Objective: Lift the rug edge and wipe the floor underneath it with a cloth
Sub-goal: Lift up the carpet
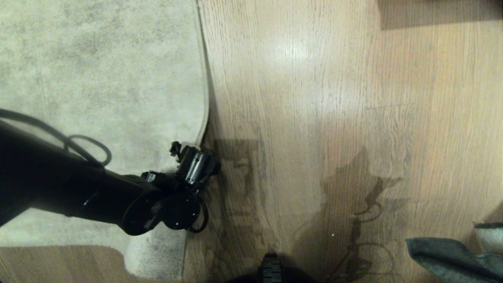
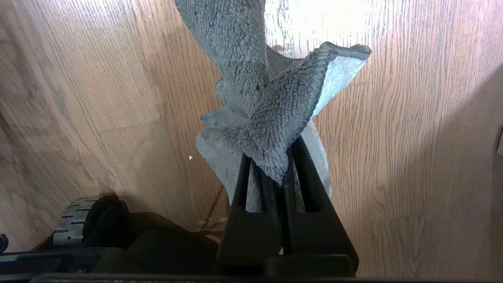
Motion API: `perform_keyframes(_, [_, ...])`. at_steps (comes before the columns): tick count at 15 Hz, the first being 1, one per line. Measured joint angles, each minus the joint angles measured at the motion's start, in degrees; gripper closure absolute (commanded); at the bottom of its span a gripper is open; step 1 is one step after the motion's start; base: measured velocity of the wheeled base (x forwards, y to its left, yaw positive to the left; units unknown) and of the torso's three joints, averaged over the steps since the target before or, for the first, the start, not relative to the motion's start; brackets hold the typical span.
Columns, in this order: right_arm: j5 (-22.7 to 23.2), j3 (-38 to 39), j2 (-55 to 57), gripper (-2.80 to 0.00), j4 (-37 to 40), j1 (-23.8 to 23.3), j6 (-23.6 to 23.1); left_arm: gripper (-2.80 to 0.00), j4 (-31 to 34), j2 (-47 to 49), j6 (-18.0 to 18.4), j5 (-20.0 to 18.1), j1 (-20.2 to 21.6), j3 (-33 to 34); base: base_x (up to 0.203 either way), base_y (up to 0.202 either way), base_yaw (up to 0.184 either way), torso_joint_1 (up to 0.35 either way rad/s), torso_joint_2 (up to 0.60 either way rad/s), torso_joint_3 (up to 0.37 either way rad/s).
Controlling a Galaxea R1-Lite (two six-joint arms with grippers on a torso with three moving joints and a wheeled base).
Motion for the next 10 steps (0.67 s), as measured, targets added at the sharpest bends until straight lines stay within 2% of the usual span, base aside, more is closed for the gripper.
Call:
perform_keyframes(4, [0.0,0.0,0.0,0.0,0.0,0.0,0.0,-2.8,-0.2,-1.3,2.6,0.0,0.6,-1.1,0.0,0.0,0.0,0.0,0.0,0.0])
perform_keyframes(10, [0.0,0.0,0.0,0.0,0.0,0.0,0.0,-2.8,-0.2,-2.5,3.3,0.0,-0.5,-1.9,0.0,0.0,0.0,0.0,0.0,0.0])
